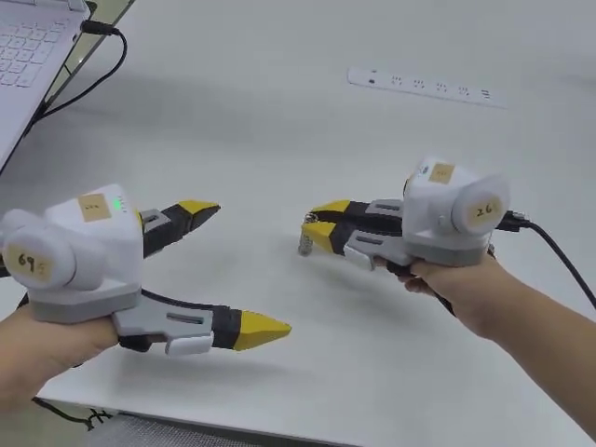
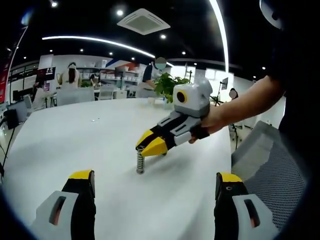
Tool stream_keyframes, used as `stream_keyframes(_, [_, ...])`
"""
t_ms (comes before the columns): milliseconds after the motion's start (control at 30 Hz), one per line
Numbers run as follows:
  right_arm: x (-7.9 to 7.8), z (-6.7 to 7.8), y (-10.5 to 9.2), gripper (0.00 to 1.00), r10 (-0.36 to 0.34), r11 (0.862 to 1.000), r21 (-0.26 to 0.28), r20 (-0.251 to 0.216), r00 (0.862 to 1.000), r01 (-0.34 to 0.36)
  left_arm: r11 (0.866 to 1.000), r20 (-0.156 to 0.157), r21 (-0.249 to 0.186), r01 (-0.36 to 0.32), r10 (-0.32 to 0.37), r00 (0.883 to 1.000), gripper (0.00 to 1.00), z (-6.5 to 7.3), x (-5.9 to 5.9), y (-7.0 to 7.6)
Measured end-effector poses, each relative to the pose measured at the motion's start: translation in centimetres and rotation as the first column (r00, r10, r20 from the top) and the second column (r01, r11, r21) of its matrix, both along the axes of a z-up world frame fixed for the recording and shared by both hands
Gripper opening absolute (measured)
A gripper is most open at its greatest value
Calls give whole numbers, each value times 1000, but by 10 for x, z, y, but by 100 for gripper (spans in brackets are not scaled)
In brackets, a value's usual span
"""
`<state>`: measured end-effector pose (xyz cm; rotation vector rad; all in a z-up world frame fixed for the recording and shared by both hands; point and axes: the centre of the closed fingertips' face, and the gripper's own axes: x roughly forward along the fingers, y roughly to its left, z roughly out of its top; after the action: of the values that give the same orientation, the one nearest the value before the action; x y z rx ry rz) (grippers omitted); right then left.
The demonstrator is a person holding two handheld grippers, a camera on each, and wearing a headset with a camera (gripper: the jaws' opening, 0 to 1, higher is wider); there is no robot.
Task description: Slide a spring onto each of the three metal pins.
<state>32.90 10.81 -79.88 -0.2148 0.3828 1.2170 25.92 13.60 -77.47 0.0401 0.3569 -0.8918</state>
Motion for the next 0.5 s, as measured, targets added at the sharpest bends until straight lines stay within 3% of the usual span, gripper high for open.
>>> stream_keyframes(200, [-1, -9, -1, 8, 5, 1000, -26, -6, 1000, -5, 1000, -2, 4, 3, -3, 1000, 98, -2, -1, -1])
stream_keyframes(500, [-2, -7, 3, 8, 12, 1000, -17, -7, 1000, -13, 1000, -4, 6, 6, -6, 1000, 98, -1, 1, -4])
